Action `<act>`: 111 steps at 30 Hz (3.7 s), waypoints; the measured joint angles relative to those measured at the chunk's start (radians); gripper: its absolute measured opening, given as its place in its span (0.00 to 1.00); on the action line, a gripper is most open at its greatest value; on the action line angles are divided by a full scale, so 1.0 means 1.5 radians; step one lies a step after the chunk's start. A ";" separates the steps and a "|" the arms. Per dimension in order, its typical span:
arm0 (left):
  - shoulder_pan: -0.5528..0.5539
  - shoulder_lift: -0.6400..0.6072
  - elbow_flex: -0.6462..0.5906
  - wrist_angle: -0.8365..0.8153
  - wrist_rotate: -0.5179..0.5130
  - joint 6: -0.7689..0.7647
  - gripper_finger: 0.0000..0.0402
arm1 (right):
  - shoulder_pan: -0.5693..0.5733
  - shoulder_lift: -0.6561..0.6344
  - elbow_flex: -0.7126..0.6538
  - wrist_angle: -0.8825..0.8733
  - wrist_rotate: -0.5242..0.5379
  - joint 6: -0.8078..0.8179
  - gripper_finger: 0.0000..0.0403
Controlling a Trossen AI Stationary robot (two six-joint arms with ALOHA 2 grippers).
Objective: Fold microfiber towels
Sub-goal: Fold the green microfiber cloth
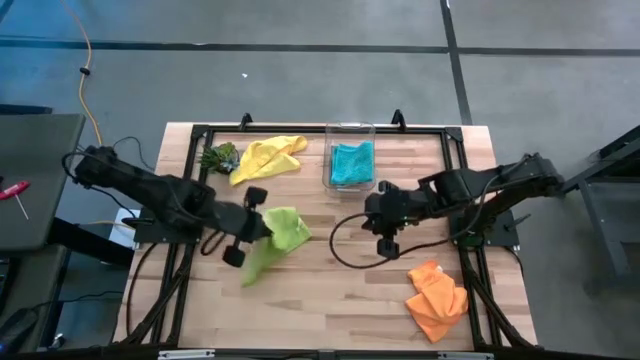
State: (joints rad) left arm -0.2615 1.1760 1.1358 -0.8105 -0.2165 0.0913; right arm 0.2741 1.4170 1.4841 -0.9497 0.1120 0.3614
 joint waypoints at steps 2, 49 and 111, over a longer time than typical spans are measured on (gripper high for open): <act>-0.010 0.025 0.000 0.002 0.000 -0.019 0.00 | 0.011 0.007 0.000 0.002 0.005 0.003 0.00; -0.221 0.057 -0.213 0.085 -0.089 -0.502 0.00 | -0.105 0.520 -0.001 0.664 -0.150 0.025 0.49; -0.217 0.057 -0.213 0.117 -0.103 -0.508 0.00 | -0.086 0.695 0.311 0.366 0.267 -0.379 0.49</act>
State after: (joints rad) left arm -0.5877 1.2610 0.8162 -0.6347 -0.3710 -0.6701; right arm 0.1448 2.4588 1.9503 -0.4011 0.5118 -0.2068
